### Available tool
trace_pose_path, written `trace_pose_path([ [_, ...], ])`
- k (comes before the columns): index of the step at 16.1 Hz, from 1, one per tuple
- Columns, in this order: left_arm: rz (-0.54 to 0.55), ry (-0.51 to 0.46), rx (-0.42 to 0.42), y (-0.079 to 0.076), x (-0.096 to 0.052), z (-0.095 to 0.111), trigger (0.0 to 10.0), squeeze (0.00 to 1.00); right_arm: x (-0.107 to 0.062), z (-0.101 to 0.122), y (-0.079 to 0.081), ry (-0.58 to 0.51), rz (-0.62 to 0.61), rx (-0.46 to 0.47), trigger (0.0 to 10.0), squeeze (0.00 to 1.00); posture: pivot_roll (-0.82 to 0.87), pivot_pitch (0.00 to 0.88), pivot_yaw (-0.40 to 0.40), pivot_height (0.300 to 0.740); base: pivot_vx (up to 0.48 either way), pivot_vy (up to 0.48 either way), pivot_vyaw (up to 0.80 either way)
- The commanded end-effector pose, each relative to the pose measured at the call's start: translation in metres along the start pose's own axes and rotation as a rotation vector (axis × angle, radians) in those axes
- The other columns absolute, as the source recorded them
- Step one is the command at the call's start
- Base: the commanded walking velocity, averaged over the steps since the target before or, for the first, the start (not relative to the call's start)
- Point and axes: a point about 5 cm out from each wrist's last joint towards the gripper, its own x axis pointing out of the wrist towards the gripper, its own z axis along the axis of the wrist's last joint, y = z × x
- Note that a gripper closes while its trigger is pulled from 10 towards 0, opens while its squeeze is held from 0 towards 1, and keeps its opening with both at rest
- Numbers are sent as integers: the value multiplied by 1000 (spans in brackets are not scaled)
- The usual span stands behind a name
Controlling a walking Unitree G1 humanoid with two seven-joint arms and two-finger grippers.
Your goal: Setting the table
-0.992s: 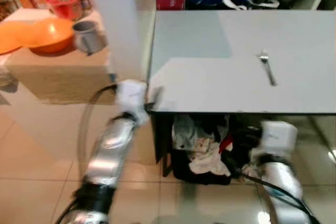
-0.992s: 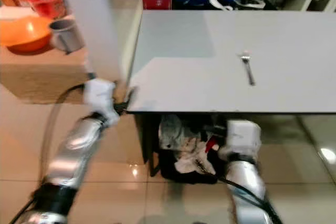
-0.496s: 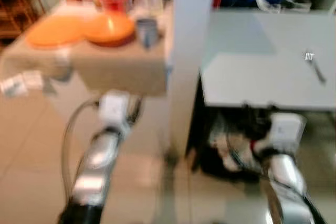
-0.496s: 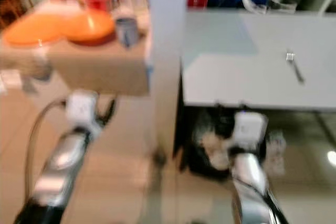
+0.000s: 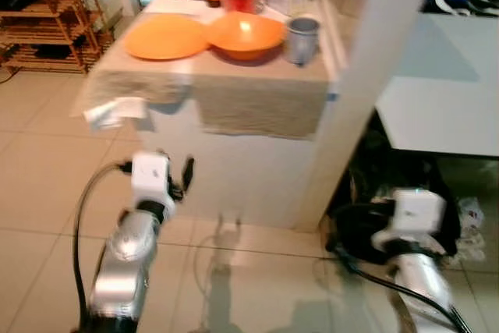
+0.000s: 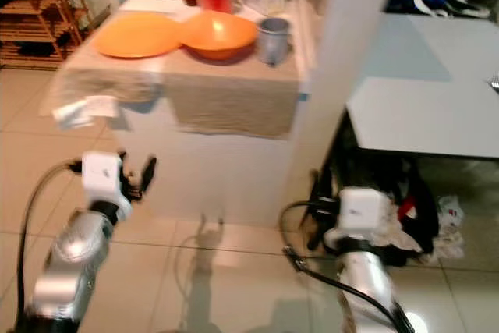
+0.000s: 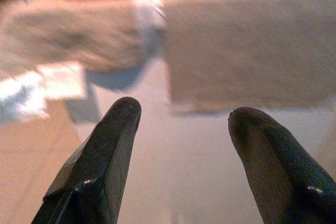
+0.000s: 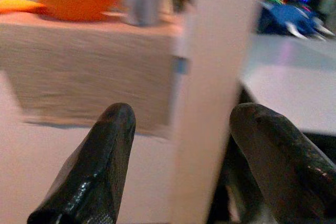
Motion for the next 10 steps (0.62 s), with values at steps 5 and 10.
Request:
trace_pose_path([
  [5, -85, -63, -15, -27, 10, 18, 10000, 0, 10, 7, -4, -39, 7, -43, 10000, 0, -37, 11, 27, 740, 153, 395, 0],
  [10, -102, -75, 17, -30, 15, 25, 10000, 0, 13, 6, 0, -37, 8, -43, 10000, 0, -28, 14, 31, 740, 253, 409, 0],
])
